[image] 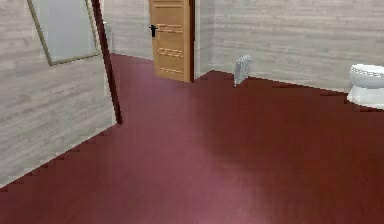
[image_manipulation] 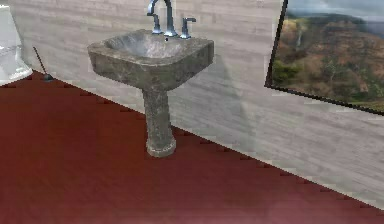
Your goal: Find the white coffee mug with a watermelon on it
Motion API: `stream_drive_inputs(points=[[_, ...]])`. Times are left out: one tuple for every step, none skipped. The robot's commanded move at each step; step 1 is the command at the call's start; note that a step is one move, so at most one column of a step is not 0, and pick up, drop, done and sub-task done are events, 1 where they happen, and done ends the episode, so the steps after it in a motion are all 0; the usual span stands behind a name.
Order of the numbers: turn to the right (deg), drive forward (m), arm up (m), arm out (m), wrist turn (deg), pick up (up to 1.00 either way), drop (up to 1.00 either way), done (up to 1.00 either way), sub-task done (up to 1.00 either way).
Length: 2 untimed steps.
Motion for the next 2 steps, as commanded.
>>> stream_drive_inputs(points=[[-6.0, 0.00, 0.00, 0.00, 0.0, 0.00, 0.00, 0.00, 0.00], [0.0, 1.00, 0.00, 0.00, 0.0, 0.00, 0.00, 0.00, 0.00]])
